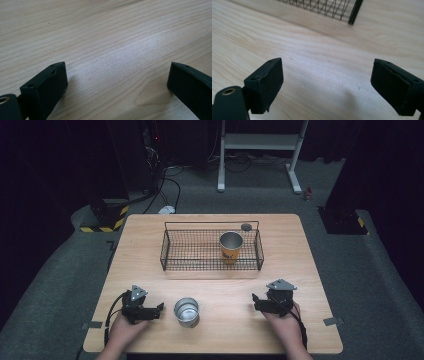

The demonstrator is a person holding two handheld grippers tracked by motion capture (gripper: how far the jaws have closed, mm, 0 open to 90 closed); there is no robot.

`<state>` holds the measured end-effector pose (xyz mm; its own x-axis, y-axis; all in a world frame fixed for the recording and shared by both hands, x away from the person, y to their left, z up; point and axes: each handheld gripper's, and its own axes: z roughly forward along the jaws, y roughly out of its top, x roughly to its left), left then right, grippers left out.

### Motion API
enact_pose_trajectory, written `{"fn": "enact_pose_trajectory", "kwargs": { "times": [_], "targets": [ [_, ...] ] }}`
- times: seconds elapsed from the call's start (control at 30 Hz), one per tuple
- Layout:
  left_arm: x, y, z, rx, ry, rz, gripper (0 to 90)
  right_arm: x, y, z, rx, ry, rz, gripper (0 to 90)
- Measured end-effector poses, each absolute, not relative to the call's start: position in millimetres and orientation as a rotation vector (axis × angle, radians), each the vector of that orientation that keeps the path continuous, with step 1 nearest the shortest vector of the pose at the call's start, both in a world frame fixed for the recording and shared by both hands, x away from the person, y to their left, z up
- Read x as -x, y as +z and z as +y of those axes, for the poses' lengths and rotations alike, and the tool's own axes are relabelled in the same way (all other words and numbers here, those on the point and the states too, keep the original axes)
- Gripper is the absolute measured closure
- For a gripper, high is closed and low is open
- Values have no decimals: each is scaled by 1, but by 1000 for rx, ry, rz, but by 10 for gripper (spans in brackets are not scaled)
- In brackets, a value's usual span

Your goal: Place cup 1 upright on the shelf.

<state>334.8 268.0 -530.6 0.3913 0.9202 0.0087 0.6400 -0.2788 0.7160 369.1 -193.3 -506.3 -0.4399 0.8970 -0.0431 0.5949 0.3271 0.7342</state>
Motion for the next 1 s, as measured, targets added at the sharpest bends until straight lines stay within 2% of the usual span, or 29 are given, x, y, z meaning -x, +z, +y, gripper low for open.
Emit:
{"fn": "enact_pose_trajectory", "kwargs": {
  "times": [0.27, 1.0],
  "targets": [
    [-335, -530, 268, -2022, 576, 1332, 33, -365, -523, -199, -1386, 857, 2190, 117],
    [-329, -530, 270, -2004, 578, 1339, 68, -361, -525, -200, -1386, 878, 2170, 113]
  ]
}}
